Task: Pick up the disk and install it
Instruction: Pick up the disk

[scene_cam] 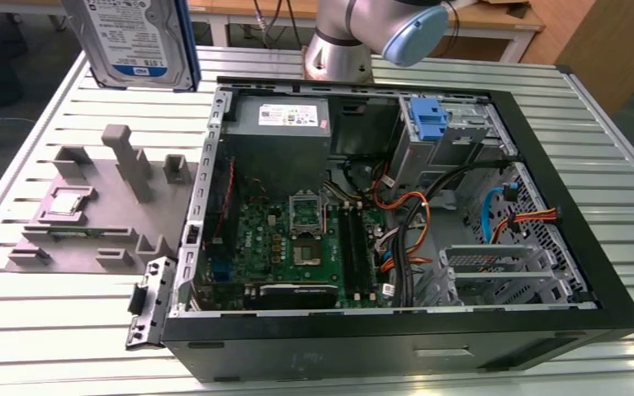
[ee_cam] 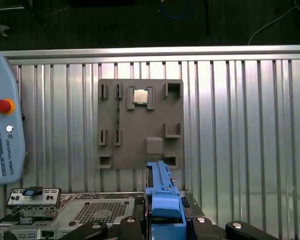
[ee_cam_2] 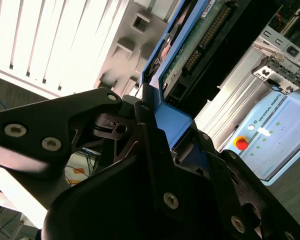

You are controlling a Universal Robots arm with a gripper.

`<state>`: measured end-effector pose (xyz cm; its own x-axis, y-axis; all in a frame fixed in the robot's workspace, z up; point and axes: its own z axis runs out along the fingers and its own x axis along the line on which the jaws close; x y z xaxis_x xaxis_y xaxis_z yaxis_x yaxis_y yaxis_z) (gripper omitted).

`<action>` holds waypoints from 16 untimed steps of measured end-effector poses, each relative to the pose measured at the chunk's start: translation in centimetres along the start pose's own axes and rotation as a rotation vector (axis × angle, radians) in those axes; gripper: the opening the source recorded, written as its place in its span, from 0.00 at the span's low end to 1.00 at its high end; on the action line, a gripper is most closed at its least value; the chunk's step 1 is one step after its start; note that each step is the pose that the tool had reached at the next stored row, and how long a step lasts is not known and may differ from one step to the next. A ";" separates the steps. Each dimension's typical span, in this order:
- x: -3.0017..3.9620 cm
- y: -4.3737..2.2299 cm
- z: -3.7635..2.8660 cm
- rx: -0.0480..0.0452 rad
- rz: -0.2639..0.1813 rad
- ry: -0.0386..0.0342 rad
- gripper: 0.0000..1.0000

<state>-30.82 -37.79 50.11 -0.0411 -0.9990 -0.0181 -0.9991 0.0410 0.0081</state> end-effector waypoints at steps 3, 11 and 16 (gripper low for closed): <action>0.00 -0.08 0.00 0.0000 0.000 0.0000 0.37; -0.01 -0.23 0.00 0.0001 0.000 -0.0001 0.37; -0.02 -0.32 0.00 0.0000 0.000 0.0000 0.37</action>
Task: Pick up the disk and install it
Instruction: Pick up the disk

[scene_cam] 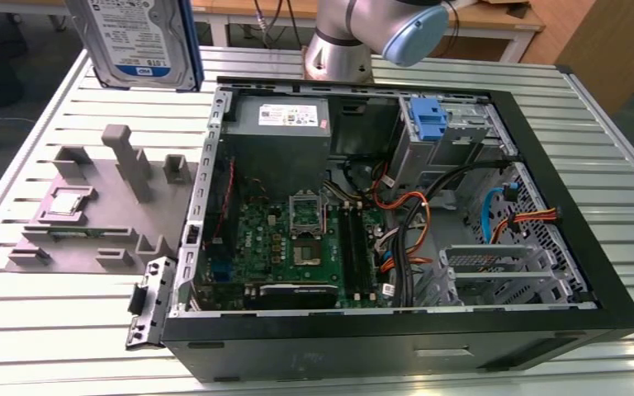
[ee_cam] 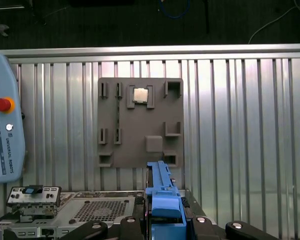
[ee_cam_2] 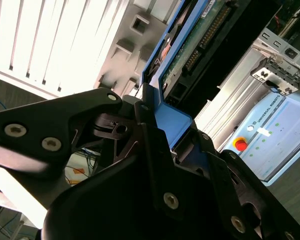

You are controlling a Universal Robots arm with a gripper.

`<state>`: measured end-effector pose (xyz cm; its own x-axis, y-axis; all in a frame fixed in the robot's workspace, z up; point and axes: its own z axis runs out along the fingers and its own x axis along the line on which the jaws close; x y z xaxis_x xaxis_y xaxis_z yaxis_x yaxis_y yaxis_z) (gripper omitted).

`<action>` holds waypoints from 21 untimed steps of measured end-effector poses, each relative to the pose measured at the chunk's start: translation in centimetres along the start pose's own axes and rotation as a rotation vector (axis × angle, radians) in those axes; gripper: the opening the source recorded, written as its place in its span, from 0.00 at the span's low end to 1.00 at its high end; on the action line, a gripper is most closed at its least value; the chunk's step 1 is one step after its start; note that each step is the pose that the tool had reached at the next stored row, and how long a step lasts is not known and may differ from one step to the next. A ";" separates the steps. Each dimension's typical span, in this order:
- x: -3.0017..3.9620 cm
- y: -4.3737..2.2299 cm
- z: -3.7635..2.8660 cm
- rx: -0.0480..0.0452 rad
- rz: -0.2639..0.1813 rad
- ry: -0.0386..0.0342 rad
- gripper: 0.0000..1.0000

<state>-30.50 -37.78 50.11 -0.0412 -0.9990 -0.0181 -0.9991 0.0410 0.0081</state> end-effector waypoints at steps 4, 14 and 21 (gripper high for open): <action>0.00 -0.09 0.00 0.0000 0.000 0.0000 0.37; -0.01 -0.30 0.00 0.0000 0.000 0.0000 0.37; -0.02 -0.47 0.00 0.0000 0.000 0.0000 0.37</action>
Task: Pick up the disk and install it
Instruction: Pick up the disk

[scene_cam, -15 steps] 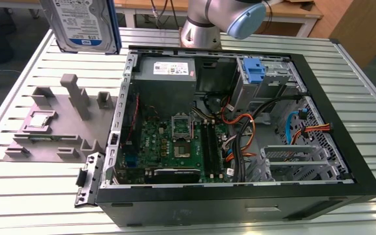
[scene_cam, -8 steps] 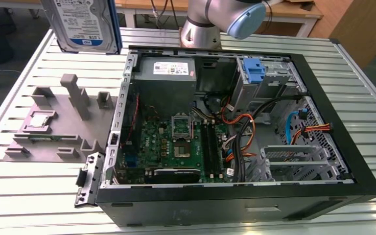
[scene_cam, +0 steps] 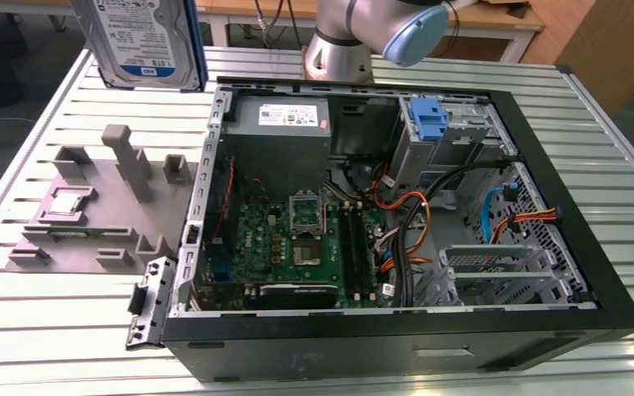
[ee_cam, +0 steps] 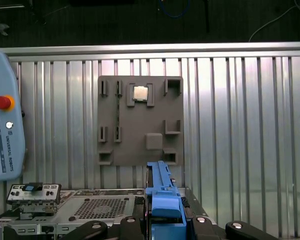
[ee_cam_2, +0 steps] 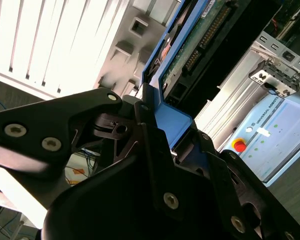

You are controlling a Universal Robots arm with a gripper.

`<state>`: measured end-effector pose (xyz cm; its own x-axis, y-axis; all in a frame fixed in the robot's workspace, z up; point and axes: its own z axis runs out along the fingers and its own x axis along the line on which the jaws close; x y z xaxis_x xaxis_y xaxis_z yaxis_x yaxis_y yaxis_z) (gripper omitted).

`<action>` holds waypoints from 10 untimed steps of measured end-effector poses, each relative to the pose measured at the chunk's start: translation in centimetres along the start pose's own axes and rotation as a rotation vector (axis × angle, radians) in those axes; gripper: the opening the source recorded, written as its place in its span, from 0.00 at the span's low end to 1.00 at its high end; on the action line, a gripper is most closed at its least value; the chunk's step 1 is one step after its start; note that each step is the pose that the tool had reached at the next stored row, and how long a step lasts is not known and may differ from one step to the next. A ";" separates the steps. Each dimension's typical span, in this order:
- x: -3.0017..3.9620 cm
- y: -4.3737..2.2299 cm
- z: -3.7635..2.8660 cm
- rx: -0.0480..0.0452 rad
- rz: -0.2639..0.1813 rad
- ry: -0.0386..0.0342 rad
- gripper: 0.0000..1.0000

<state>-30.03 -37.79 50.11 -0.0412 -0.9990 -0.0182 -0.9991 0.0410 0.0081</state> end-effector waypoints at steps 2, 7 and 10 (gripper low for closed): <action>0.00 -0.06 0.00 0.0000 0.000 0.0000 0.37; -0.01 -0.20 0.00 0.0001 0.000 -0.0001 0.37; -0.01 -0.30 0.00 0.0001 0.000 0.0000 0.37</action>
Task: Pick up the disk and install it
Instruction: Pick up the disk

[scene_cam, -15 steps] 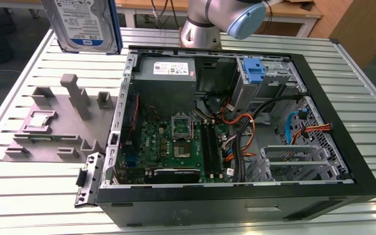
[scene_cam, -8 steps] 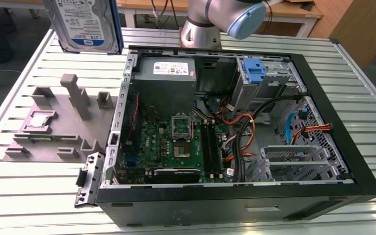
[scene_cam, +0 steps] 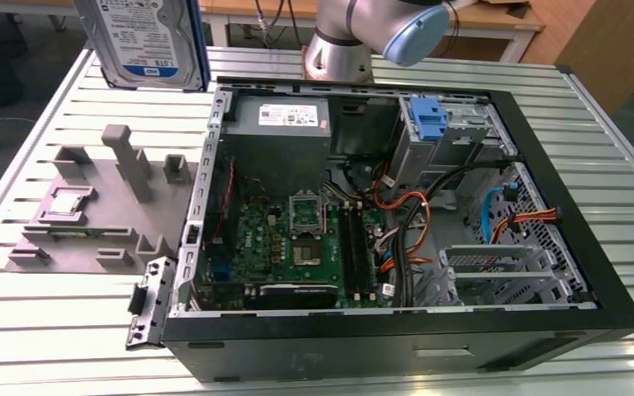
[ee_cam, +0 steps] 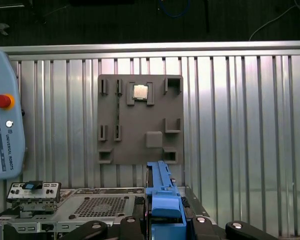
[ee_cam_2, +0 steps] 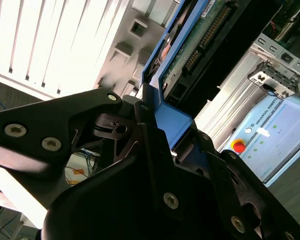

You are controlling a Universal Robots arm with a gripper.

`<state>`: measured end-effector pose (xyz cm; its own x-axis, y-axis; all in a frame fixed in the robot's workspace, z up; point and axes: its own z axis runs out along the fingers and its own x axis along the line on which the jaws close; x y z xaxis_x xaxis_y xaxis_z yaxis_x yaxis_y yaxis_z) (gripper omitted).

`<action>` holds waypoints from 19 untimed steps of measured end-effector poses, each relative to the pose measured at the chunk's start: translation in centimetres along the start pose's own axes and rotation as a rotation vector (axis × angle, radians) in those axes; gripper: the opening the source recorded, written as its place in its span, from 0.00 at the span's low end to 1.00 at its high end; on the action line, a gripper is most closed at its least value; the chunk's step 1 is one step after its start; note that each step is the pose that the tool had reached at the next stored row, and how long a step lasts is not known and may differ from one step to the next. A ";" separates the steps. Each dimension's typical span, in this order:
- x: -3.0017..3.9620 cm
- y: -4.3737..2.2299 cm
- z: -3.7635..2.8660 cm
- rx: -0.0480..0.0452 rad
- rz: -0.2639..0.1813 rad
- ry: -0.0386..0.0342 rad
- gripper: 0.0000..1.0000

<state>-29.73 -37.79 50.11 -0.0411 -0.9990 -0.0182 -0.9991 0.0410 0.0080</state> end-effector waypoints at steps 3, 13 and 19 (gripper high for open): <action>0.00 -0.10 -0.01 -0.0001 0.000 0.0001 0.37; -0.02 -0.53 -0.01 -0.0001 0.000 0.0001 0.37; -0.03 -0.76 -0.01 0.0000 0.000 0.0000 0.37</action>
<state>-28.97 -37.79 50.11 -0.0411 -0.9990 -0.0182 -0.9991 0.0410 0.0081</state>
